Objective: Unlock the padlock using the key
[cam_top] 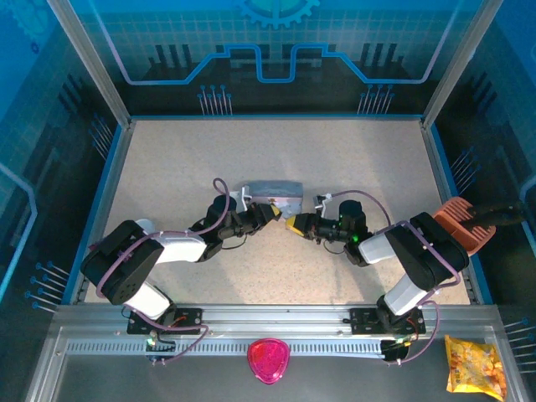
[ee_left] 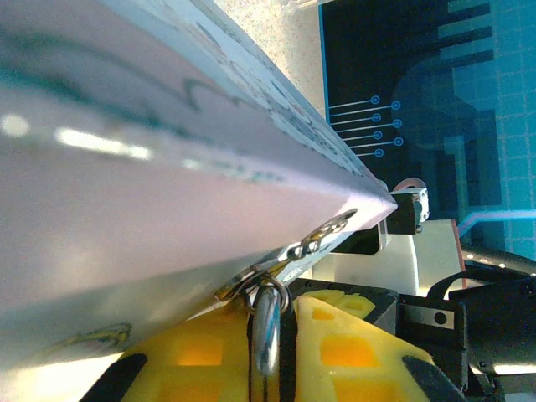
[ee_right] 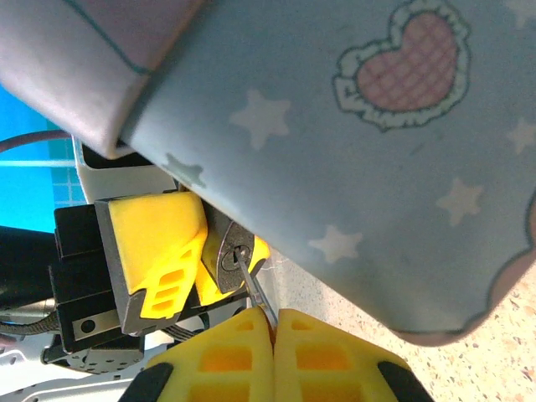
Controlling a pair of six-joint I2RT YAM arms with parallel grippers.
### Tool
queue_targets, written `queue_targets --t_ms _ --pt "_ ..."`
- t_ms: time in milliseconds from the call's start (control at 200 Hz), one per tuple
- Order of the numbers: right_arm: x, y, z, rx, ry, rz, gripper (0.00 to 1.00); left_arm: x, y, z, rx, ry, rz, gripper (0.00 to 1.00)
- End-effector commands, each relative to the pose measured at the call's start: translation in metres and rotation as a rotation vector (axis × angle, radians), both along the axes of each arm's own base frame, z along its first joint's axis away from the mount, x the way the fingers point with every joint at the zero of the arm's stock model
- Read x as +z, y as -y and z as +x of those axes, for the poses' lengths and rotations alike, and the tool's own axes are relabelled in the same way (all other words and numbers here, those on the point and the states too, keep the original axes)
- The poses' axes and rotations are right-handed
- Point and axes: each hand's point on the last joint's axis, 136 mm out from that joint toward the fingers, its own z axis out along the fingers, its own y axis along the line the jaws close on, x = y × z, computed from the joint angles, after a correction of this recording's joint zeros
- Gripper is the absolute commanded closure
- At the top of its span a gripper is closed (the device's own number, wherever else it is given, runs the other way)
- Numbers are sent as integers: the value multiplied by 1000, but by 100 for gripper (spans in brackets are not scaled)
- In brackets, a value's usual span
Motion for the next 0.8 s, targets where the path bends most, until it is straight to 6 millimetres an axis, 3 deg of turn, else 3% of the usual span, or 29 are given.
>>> queue_targets --t_ms 0,230,400,540,795 --pt "48 -10 29 -41 152 77 100 50 43 -49 -279 125 -135 100" --pt "46 -2 36 -77 142 103 100 59 52 -54 -307 147 -163 100" --pt "56 -4 40 -71 153 137 100 52 57 -58 -332 131 -142 100" --pt "51 -9 35 -55 161 92 100 38 54 -55 -308 106 -84 100" --pt "38 -16 20 -13 146 64 100 36 59 -52 -324 99 -66 99"
